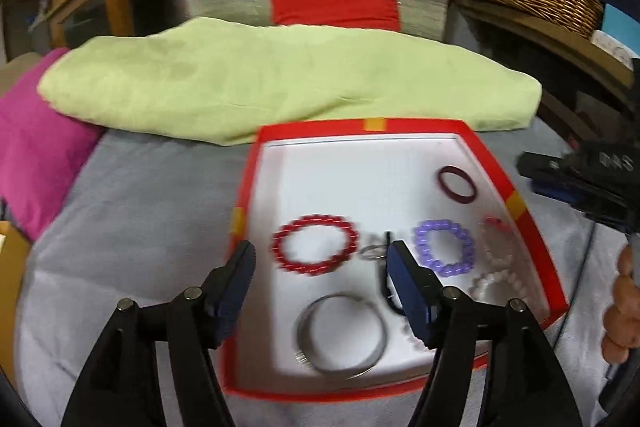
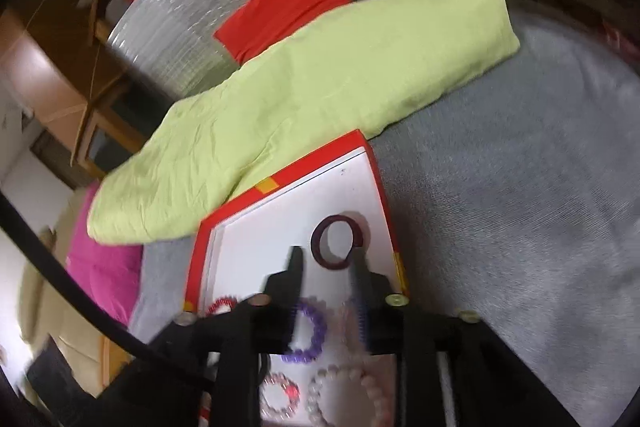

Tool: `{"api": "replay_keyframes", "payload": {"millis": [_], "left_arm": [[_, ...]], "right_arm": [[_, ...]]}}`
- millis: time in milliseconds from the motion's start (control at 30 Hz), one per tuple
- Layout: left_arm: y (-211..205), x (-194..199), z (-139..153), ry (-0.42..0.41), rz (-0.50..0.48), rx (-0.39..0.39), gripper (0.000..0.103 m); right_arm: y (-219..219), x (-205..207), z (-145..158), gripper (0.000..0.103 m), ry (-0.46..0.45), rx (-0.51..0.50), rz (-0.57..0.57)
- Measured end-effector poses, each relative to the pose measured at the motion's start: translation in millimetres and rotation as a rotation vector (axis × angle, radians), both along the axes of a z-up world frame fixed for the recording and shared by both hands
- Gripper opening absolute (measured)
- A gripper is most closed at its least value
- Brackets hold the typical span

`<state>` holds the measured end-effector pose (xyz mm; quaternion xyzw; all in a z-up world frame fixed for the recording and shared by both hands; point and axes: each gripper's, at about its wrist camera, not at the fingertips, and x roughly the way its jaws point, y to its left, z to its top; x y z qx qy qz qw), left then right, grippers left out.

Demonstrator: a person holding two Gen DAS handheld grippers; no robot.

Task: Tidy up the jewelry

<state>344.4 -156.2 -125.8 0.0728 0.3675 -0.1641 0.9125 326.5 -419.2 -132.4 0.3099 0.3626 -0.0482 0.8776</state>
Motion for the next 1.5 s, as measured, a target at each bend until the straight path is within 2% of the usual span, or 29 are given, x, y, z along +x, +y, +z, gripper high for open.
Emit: {"api": "replay_keyframes", "payload": {"millis": [33,167,267,400,567,733,1033,1333,1500], "left_arm": [[4,-3,3,-0.013,0.014,0.006,0.074],[20,-25,17,-0.088,0.055,0.014,0.082],[30,-42,27,-0.11,0.087,0.011,0.088],[37,-58,34,-0.092,0.118,0.002,0.088],[47,-84,41,-0.116,0.159,0.022,0.088],[56,-113,47,-0.156,0.157,0.021,0.088],[75,-142,52,-0.173,0.173,0.015,0.089],[85,-145,49,-0.179,0.209,0.042,0.089],[87,-142,46,-0.17,0.213,0.05,0.089]], "right_arm": [[6,-5,5,0.038,-0.001,-0.042,0.017],[28,-28,15,0.039,0.007,-0.17,0.073],[44,-49,18,0.039,0.024,-0.243,0.119],[60,-81,21,0.047,0.027,-0.293,0.138],[76,-124,29,0.054,0.005,-0.373,0.13],[90,-155,43,0.059,-0.031,-0.391,0.123],[116,-188,47,0.061,-0.03,-0.415,0.141],[131,-191,46,0.062,-0.023,-0.451,0.141],[131,-183,41,0.062,0.001,-0.436,0.13]]}}
